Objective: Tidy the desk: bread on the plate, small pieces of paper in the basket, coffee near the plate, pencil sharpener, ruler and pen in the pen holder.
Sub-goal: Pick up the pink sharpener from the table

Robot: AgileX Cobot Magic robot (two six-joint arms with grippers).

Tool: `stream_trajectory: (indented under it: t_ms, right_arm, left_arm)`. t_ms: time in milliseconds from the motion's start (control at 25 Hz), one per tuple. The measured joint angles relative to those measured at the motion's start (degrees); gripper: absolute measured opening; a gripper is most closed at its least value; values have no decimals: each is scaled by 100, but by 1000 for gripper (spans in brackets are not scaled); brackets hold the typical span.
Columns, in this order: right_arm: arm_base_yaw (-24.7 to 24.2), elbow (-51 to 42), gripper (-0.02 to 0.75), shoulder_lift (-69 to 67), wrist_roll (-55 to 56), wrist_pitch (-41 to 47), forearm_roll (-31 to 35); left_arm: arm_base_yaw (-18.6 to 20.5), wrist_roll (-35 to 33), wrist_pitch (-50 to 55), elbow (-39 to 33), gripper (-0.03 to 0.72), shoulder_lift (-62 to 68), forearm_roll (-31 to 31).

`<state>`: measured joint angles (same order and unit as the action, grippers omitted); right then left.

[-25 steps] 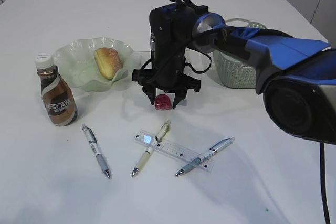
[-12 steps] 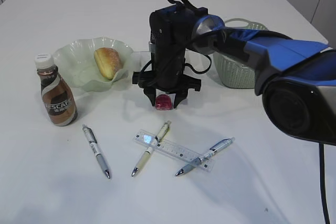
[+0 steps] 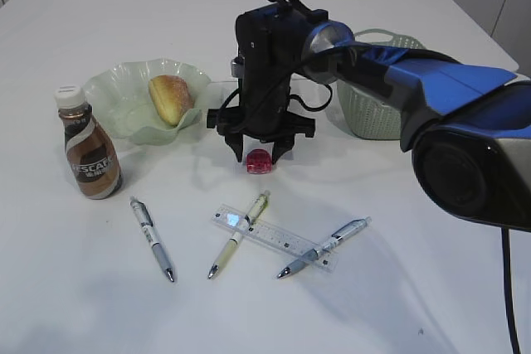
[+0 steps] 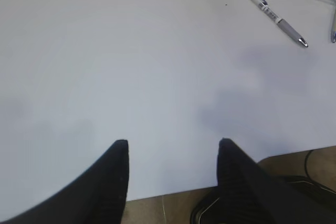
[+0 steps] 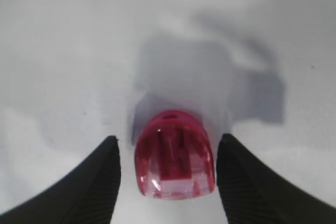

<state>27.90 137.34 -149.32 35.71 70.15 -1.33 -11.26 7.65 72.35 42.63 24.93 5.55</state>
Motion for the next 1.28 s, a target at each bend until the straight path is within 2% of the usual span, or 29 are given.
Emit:
stream_trajectory:
  t_ms: [320, 1280]
  right_arm:
    - [0, 71, 460, -35, -361, 0, -17]
    - [0, 71, 460, -47, -437, 0, -49]
  left_arm:
    - [0, 0, 0, 0, 377, 0, 73]
    - [0, 0, 0, 0, 377, 0, 95]
